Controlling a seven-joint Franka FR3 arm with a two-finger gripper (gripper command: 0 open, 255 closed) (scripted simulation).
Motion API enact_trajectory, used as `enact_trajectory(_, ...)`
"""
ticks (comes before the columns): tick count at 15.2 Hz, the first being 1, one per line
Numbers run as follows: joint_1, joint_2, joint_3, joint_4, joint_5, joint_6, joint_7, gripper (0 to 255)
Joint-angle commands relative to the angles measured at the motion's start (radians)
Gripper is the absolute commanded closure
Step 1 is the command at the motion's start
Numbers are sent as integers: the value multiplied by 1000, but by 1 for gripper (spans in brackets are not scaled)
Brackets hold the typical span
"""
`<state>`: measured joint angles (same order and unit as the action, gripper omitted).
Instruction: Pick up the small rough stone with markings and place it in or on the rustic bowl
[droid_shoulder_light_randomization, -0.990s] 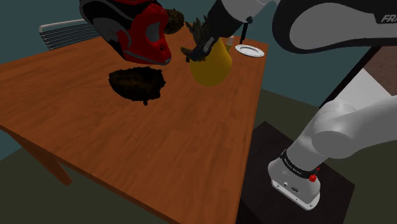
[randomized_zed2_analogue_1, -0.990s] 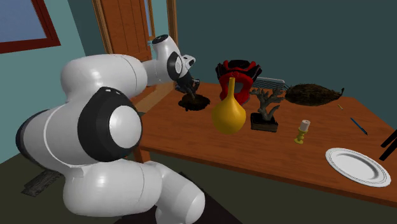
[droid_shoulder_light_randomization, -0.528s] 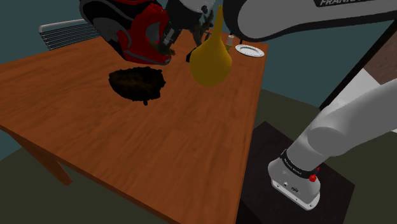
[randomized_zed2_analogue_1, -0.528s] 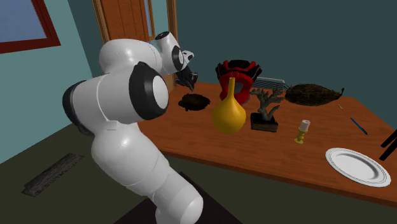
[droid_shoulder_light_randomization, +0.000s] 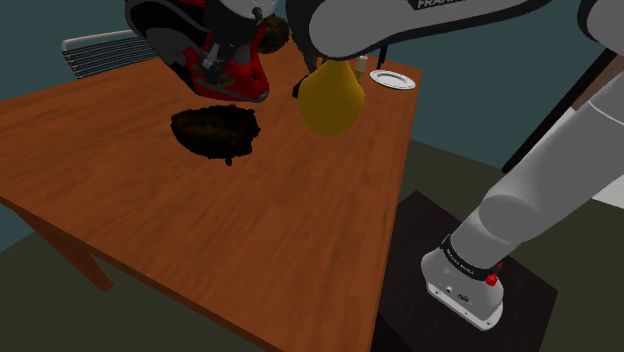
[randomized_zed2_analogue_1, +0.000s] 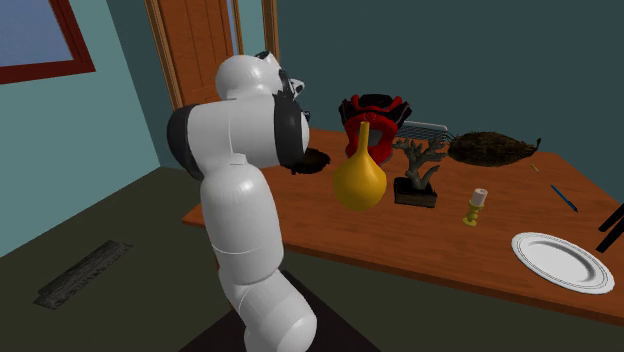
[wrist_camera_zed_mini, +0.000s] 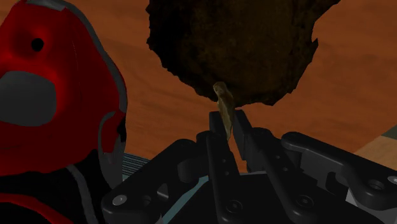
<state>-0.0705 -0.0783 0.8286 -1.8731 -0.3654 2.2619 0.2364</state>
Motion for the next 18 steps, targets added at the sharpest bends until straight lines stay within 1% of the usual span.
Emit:
enact_trajectory(1,-1,13,5,-13,-21,19,20,255)
enact_trajectory(12,-6,50,14,-123,-111,136,114,255)
enact_trajectory(18,-6,50,14,-123,-111,136,114,255)
